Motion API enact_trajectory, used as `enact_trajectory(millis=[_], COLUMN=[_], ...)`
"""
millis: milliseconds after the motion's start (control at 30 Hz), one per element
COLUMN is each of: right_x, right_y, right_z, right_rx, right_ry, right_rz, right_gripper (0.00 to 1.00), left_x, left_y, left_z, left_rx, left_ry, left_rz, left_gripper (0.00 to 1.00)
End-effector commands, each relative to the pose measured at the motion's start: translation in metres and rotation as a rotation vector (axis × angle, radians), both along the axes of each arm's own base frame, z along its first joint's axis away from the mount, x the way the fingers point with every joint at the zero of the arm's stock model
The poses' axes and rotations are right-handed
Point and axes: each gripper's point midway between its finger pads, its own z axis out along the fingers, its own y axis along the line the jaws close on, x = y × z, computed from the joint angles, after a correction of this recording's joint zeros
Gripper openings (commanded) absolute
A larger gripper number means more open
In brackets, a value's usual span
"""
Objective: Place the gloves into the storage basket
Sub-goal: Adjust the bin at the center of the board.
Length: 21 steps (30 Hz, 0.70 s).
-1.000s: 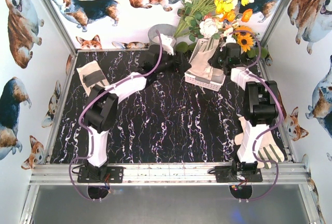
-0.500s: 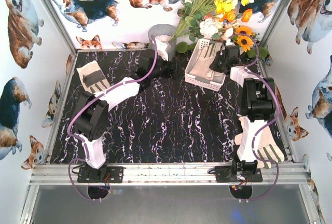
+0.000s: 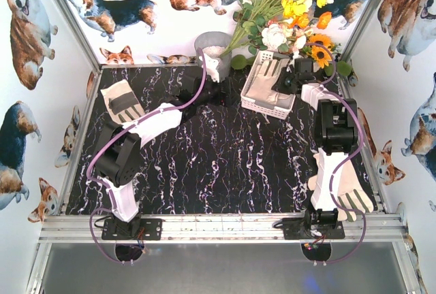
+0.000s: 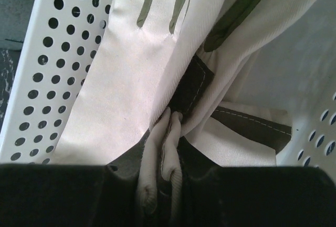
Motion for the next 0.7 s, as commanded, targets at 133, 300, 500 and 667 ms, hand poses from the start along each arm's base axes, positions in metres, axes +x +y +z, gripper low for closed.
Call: enact_trajectory(millis=[133, 300, 500, 667], right_x=[0.007, 0.0, -0.014, -0.022], right_y=[0.025, 0.036, 0.049, 0.057], right_z=[0.034, 0.047, 0.055, 0.067], right_rx=[0.064, 0.109, 0.154, 0.2], right_ry=[-0.104, -0.124, -0.129, -0.141], right_rz=[0.147, 0.211, 0.291, 0.353], right_gripper=[0.0, 0.0, 0.0, 0.0], left_x=[-0.001, -0.003, -0.004, -0.005], left_y=[0.008, 0.008, 0.009, 0.011], left_z=[0.016, 0.015, 0.015, 0.012], left_rx=[0.005, 0.007, 0.014, 0.022], left_ry=[-0.044, -0.039, -0.039, -0.03], left_rz=[0.023, 0.018, 0.019, 0.024], left_gripper=[0.75, 0.75, 0.75, 0.75])
